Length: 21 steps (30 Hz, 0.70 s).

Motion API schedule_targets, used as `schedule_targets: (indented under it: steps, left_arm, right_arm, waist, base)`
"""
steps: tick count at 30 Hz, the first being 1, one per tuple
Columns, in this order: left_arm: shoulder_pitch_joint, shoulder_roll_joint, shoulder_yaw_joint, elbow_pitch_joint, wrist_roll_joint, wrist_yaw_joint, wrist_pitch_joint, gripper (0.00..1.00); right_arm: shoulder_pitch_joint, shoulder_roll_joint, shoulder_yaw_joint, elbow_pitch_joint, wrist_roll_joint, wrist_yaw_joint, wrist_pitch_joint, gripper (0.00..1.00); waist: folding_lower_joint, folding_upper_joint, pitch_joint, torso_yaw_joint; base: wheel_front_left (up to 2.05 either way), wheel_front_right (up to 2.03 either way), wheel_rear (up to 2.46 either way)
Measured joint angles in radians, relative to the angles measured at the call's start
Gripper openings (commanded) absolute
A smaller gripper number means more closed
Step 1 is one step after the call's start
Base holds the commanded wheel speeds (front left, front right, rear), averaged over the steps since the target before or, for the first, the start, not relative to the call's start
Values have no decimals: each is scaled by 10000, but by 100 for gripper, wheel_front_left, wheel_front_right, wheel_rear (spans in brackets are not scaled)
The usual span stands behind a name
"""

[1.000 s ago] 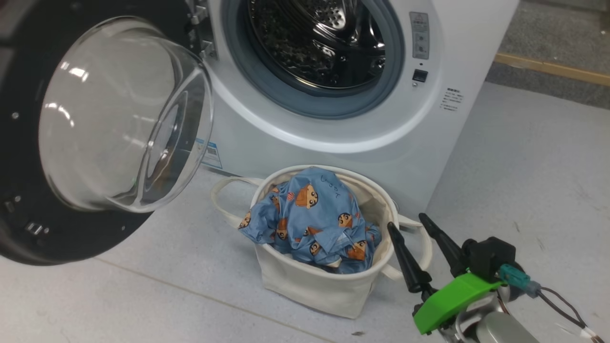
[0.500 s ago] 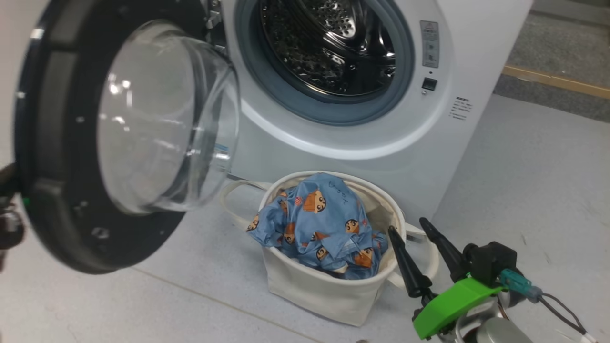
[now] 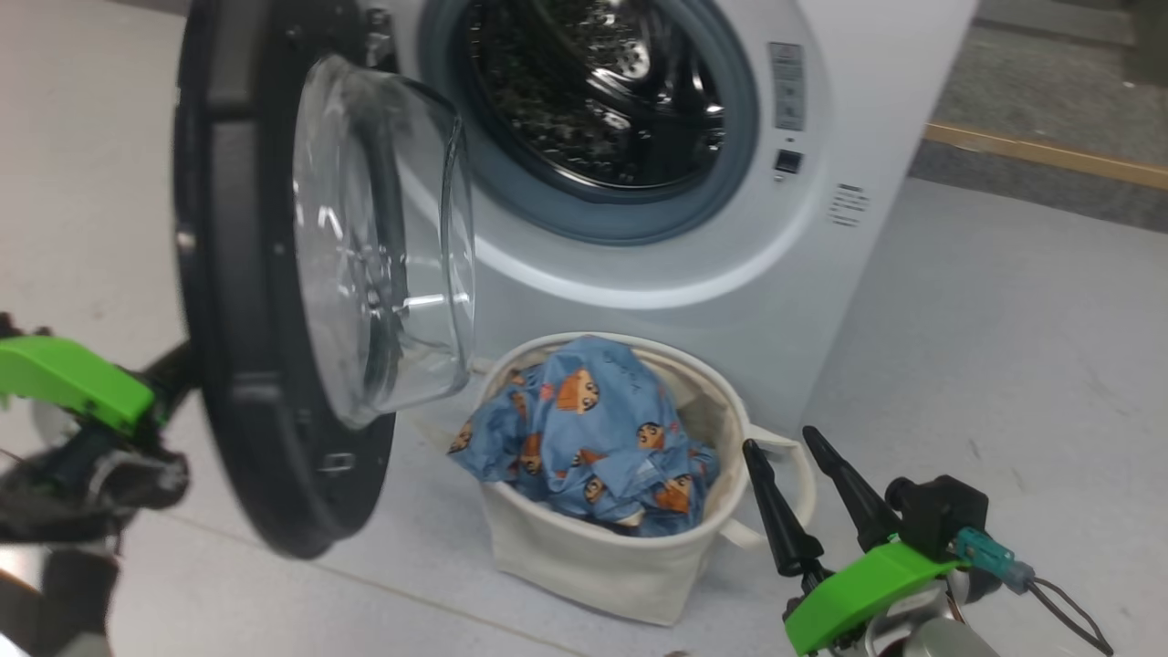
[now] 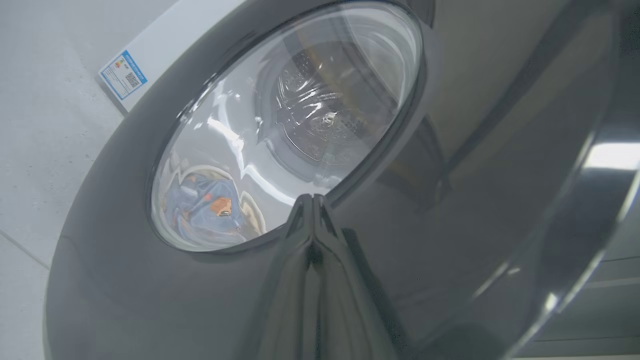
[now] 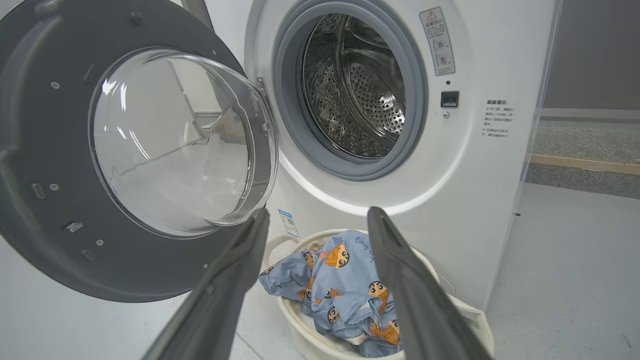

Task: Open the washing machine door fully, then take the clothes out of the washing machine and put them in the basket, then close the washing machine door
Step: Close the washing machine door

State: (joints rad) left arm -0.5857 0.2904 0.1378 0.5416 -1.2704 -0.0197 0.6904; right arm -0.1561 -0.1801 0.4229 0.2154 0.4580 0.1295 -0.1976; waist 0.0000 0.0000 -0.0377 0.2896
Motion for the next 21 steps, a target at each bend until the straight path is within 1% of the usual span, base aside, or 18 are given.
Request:
schedule_targets:
  steps: [3, 6, 9, 11, 13, 15, 21]
  left_arm:
    - [735, -362, -134, -1363, 2, 136, -27, 0]
    - [1519, -821, -253, -2740, 2, 403, -151, 0]
    - [2316, -1346, -608, -3977, 107, 629, -274, 0]
    - [2675, -1793, -872, -4485, 288, 694, -596, 0]
    - [2811, -2125, -1139, -4744, 481, 721, -1043, 0]
    - [2778, -2313, -1294, -4769, 546, 709, -1616, 0]
    - [2612, -2460, -2057, -4084, 696, 420, -3108, 0]
  right_arm:
    - [16, 111, -81, 15, 0, 0, -81, 100]
    - [47, 127, -117, 63, -2, 0, -115, 100]
    - [126, 138, -153, 63, -6, 0, -142, 100]
    - [174, 142, -171, 75, -17, 0, -155, 100]
    - [174, 167, -167, 86, -17, 0, -155, 100]
    - [172, 194, -146, 100, -15, 0, -159, 100]
    - [143, 234, -58, 234, 0, 0, -242, 100]
  waist:
    - [0, 0, 5, -307]
    - [0, 0, 5, -634]
    - [0, 0, 18, -993]
    - [0, 0, 36, -1232]
    - [0, 0, 54, -1462]
    - [0, 0, 75, -1671]
    - [0, 0, 93, -2156]
  base:
    - [0, 0, 0]
    - [0, 0, 0]
    - [0, 0, 0]
    - [0, 0, 0]
    - [0, 0, 0]
    - [0, 0, 0]
    - [0, 0, 0]
